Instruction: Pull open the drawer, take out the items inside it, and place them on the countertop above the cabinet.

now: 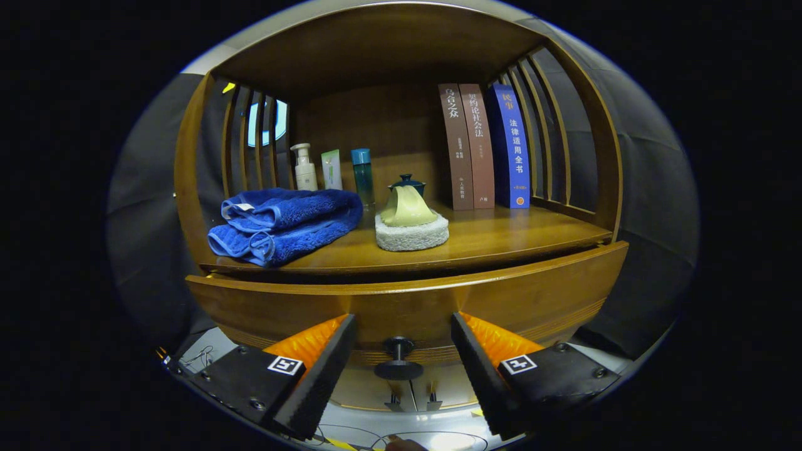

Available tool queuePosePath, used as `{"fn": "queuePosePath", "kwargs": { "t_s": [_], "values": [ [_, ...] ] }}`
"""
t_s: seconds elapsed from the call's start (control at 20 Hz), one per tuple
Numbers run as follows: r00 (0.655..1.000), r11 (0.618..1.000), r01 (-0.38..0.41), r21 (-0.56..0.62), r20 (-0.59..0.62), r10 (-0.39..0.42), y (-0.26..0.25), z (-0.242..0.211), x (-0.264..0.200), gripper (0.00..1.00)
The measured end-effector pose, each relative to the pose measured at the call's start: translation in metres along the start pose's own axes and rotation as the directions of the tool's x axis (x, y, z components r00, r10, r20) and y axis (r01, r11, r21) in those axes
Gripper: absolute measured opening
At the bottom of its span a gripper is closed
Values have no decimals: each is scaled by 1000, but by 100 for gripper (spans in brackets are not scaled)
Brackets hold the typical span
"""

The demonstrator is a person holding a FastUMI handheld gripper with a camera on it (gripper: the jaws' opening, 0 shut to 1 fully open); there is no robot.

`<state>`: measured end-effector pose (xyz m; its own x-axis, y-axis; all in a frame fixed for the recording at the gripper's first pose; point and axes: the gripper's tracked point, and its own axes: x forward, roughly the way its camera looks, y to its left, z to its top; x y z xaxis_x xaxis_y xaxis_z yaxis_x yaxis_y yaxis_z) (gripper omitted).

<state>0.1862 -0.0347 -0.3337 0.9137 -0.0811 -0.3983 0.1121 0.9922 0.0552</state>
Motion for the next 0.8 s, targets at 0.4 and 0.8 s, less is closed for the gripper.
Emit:
{"fn": "queuePosePath", "kwargs": {
  "t_s": [0.4,0.8],
  "values": [
    [1000,1000,11,-10,-4,-11,0,1,13,99],
    [999,1000,8,0,-47,-8,-5,-8,6,99]
  ]
}}
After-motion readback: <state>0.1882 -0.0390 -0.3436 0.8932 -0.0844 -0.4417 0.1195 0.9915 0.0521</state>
